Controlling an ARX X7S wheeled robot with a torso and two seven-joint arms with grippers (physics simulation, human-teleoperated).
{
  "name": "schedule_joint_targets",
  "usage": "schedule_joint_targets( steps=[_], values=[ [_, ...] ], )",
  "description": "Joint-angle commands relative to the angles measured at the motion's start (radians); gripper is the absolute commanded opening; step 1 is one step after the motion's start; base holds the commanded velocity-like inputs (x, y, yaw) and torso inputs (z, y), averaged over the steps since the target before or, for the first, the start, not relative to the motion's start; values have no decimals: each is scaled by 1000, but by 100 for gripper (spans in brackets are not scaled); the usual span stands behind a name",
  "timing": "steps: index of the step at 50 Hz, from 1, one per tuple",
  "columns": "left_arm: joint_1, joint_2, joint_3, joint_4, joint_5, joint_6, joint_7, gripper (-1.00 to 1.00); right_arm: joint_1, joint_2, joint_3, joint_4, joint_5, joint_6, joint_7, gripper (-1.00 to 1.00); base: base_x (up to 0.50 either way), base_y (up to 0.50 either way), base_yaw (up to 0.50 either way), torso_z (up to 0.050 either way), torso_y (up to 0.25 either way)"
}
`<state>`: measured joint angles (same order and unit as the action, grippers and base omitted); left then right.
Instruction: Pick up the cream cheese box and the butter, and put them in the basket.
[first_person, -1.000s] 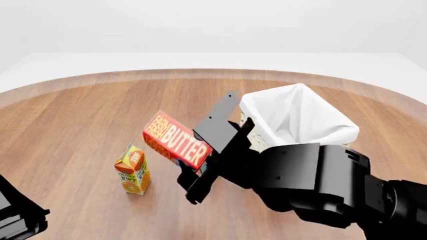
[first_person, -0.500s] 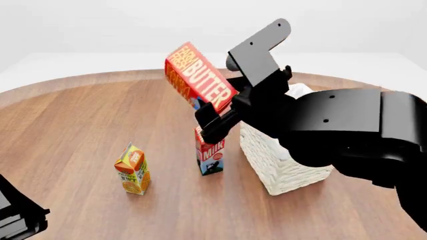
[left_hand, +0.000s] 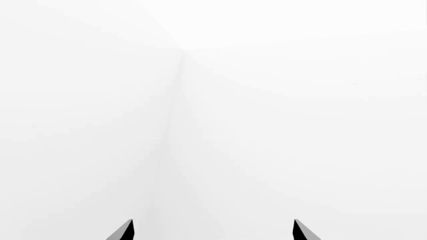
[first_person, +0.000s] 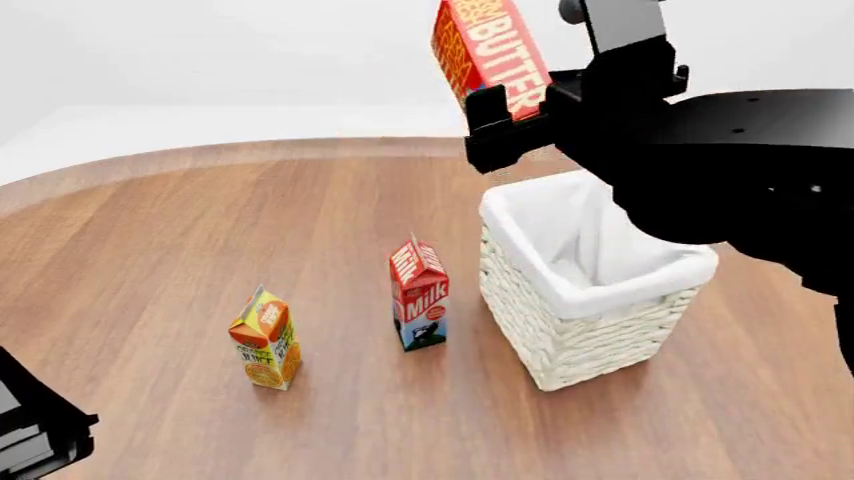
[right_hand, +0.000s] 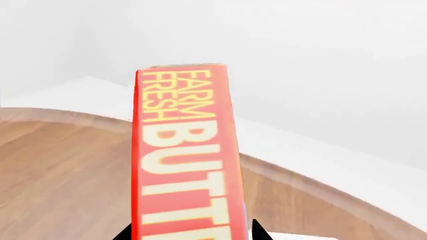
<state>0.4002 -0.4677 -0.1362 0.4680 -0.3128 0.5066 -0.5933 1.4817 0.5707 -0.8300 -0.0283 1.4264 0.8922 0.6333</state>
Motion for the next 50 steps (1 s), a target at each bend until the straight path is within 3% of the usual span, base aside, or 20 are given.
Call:
schedule_joint_targets(
  steps=[1, 10, 50],
  values=[
    [-8, -3, 1, 2, -2, -10, -1, 100, 41, -9, 64, 86, -47, -12, 68, -100, 0, 0, 0, 0, 0],
    [-11, -3, 4, 0, -1, -11, 1, 100, 40, -13, 83, 145, -79, -48, 133, -100, 0, 0, 0, 0, 1],
    [-1, 0, 0, 1, -2, -6, 3, 100, -14, -40, 66, 401, -180, -144, 113, -100, 0, 0, 0, 1, 2]
  ],
)
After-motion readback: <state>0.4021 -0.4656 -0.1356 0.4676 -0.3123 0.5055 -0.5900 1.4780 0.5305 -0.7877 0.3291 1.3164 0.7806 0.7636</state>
